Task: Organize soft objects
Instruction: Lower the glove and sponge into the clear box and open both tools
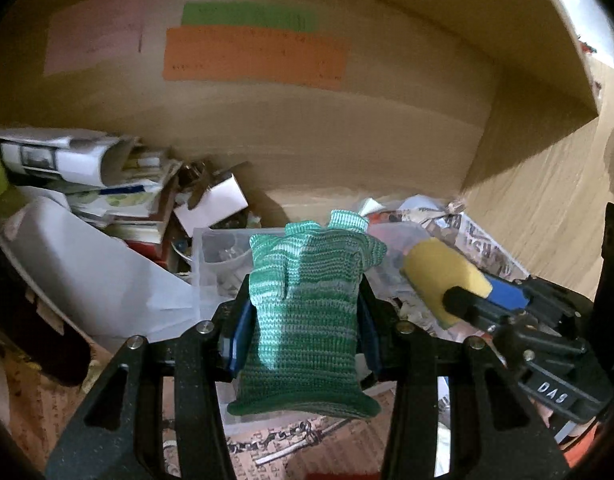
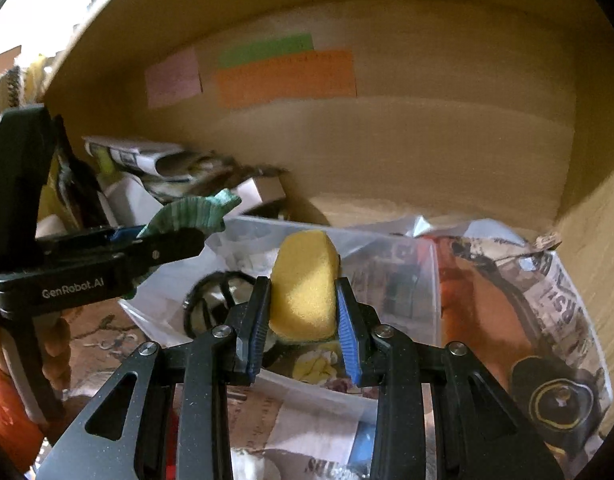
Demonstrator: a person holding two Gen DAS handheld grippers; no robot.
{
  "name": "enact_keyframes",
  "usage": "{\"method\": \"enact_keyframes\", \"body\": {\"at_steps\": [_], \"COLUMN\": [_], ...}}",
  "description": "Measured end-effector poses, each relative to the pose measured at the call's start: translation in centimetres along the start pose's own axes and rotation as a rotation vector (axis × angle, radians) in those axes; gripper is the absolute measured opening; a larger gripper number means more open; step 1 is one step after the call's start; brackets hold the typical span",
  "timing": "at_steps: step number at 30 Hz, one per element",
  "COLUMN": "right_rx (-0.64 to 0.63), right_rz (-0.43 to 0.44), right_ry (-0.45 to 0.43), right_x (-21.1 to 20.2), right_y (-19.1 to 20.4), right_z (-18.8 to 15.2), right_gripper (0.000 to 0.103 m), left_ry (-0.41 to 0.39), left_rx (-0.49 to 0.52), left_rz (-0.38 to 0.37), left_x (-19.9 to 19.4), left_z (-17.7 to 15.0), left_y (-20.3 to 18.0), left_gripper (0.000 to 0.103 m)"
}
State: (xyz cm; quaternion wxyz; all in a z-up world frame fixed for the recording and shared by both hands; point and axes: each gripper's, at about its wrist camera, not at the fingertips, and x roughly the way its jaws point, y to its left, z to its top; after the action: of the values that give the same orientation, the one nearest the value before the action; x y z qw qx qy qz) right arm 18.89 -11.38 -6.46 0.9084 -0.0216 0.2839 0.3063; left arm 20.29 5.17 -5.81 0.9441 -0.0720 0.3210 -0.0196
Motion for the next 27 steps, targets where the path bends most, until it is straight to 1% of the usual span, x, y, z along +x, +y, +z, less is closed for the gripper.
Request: {"method": "enact_keyframes", "body": {"at_steps": [8,13,16,18,19,21,25,27], "right_rx": [0.005,0.002,0.004,0.008,0.01,0.01,0.008,0.008], "right_rz": [-0.013,-0.024,-0.028,-0.03,-0.032,-0.037,-0.038,-0.038], "right_ry": [0.084,0.107,0.115,0.12,0.119,0.113,0.095,0.08], "right_x": [2.7,3.3,3.5,3.5,3.5,3.3,2.7,2.2], "right_y": [-0.4,-0.5,-0.6,-0.7,-0.7,-0.7,-0.6,-0.5], "right_z": [-0.7,-1.0,-1.0,-1.0,-1.0,-1.0,-0.8,-0.6], "right_gripper": [0.029,0.029,0.03,0.034,0.035,0.042,0.045,0.05], "left_ry": [0.075,0.112,0.115,0.11,0.104,0.089,0.068,0.053], "left_rx": [0.018,0.02,0.022,0.019,0.018,0.019,0.019,0.02], "left_rz": [0.003,0.003,0.009,0.01,0.012,0.014,0.002,-0.002], "left_x": [3.1,4.2,4.2,4.0,3.9,3.4,2.5,1.7], "left_z": [-0.7,-1.4,-1.6,-1.6,-1.6,-1.5,-1.1,-0.9], "left_y": [0.1,0.3,0.2,0.2,0.2,0.1,0.1,0.0], "left_gripper": [0.045,0.045,0.053,0.063,0.064,0.067,0.073,0.074]}}
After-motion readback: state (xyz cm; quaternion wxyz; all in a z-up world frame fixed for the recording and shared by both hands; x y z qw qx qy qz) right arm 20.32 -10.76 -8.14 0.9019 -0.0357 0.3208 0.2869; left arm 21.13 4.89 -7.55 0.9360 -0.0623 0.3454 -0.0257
